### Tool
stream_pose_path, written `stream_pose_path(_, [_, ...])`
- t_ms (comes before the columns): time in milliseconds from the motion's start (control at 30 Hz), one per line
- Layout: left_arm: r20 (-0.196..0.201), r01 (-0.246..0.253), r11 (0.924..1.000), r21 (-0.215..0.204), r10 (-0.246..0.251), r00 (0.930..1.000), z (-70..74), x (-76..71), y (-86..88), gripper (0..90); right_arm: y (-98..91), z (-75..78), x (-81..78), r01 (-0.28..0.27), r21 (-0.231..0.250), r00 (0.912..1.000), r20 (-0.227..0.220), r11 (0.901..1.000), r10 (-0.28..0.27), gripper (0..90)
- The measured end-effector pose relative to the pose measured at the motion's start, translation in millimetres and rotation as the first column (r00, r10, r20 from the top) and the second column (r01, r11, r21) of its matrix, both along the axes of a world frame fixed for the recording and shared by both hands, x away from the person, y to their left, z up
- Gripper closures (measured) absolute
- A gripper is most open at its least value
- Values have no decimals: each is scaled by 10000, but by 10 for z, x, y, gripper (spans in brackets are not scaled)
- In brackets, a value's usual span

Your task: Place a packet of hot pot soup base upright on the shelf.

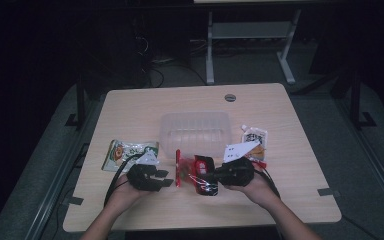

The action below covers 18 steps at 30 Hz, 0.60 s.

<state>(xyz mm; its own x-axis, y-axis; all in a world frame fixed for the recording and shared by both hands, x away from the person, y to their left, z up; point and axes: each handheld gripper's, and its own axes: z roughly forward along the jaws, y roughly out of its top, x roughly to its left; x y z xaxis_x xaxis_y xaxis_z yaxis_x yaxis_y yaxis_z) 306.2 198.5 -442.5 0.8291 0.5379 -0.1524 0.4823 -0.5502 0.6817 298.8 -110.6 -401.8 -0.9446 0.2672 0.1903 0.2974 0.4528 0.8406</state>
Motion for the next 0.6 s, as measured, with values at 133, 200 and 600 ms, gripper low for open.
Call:
stream_pose_path(133, [69,181,9995,241,-182,9998,-7,2,-13,466,-41,99,48,136,109,9995,273,9998,-139,900])
stream_pose_path(200, [16,72,10000,48,-72,10000,-17,-7,-33,446,-51,122,66,209,135,9992,338,9997,-213,900])
stream_pose_path(600, [68,130,9999,63,-130,9999,-27,-19,-57,355,-148,340,361,755,216,9948,673,9969,-768,900])
